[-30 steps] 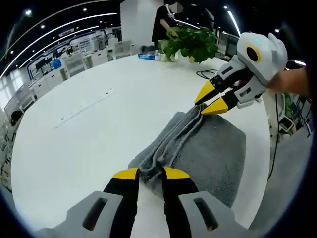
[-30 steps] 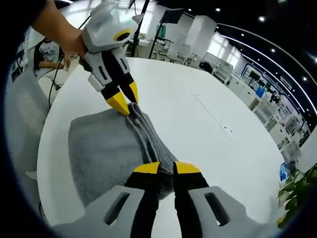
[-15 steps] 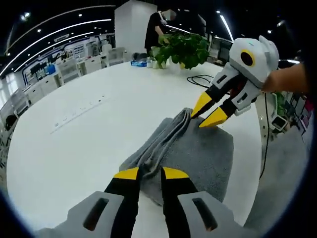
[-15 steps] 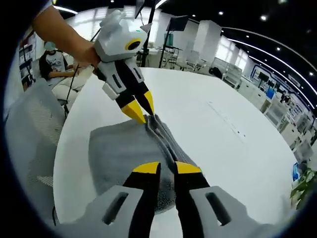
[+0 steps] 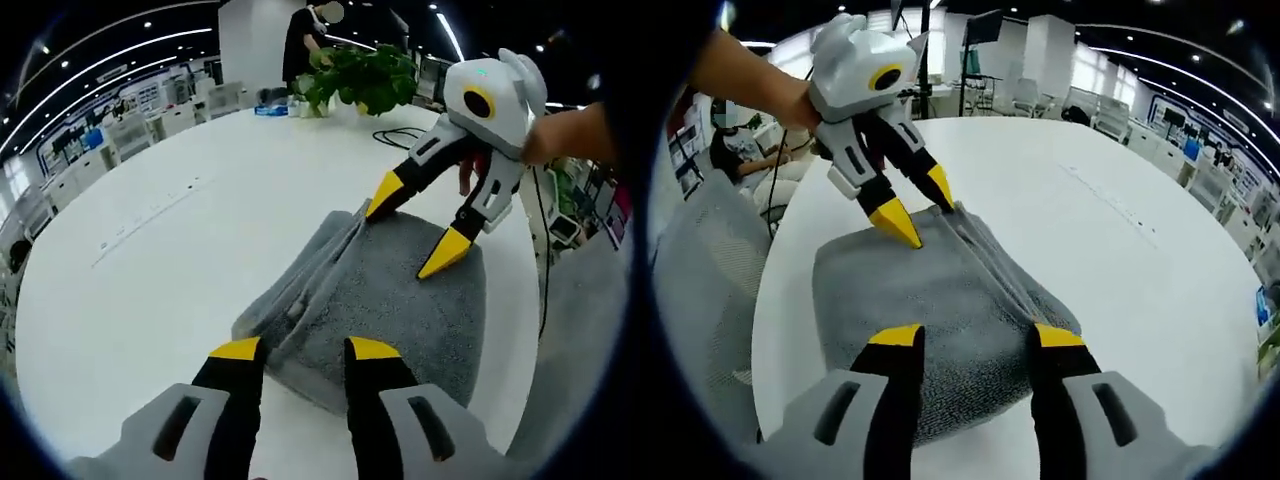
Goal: Fold the towel on the table until its edges align and the towel forms a compact rectangular stack.
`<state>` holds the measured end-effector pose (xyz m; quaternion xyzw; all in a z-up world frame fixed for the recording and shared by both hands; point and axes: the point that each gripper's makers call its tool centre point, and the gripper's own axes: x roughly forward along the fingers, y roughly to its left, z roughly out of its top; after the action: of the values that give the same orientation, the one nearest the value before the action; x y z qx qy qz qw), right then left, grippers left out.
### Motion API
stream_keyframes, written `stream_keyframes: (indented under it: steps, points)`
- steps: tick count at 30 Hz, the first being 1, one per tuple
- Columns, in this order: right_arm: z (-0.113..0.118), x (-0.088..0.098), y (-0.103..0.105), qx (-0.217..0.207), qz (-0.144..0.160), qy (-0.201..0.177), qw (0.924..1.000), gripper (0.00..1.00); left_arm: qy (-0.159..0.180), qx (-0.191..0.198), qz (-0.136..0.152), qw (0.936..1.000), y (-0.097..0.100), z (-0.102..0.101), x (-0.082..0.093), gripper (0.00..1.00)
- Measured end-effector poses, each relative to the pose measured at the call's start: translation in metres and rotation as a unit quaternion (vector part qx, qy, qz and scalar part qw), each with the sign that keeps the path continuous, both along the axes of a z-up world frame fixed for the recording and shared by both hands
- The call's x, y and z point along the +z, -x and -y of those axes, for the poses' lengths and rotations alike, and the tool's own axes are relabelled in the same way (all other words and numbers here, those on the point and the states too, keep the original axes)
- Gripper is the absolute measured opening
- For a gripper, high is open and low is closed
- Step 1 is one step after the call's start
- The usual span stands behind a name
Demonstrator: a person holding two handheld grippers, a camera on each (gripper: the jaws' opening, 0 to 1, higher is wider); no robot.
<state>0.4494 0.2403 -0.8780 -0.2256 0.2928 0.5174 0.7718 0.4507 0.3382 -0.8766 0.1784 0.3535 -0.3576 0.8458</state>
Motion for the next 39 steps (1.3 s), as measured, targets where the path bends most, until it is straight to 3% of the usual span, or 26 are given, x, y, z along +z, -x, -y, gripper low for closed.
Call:
stream_keyframes:
  steps: [4, 11, 17, 21, 24, 29, 33, 39]
  points:
    - [0.007, -0.008, -0.002, -0.043, -0.027, -0.003, 0.9987, 0.47, -0.015, -0.022, 0.012, 0.9996, -0.003, 0.005, -0.005, 0.33]
    - [0.014, -0.012, 0.003, -0.057, -0.026, -0.008, 0.998, 0.45, -0.021, -0.034, 0.003, 0.9992, -0.008, 0.01, -0.012, 0.32]
    - [0.021, -0.011, 0.011, -0.092, -0.042, -0.008, 0.9949, 0.43, -0.028, -0.063, 0.015, 0.9975, -0.01, 0.018, -0.01, 0.33]
    - [0.024, -0.007, 0.01, -0.094, -0.034, -0.011, 0.9949, 0.44, -0.028, -0.056, 0.03, 0.9976, -0.011, 0.018, -0.004, 0.35]
    - [0.021, 0.001, 0.01, -0.088, -0.018, -0.02, 0.9958, 0.42, -0.011, -0.037, 0.052, 0.9979, -0.012, 0.018, 0.01, 0.41]
    - [0.018, 0.014, 0.023, -0.063, 0.006, -0.035, 0.9973, 0.34, 0.02, -0.057, 0.048, 0.997, 0.008, 0.026, 0.022, 0.41]
    - [0.015, 0.022, 0.025, -0.053, 0.011, -0.063, 0.9966, 0.38, 0.025, -0.086, 0.048, 0.9948, 0.025, 0.031, 0.021, 0.42]
    - [0.013, 0.019, 0.042, -0.027, 0.012, -0.077, 0.9966, 0.38, 0.053, -0.119, 0.02, 0.9913, 0.054, 0.043, 0.017, 0.46]
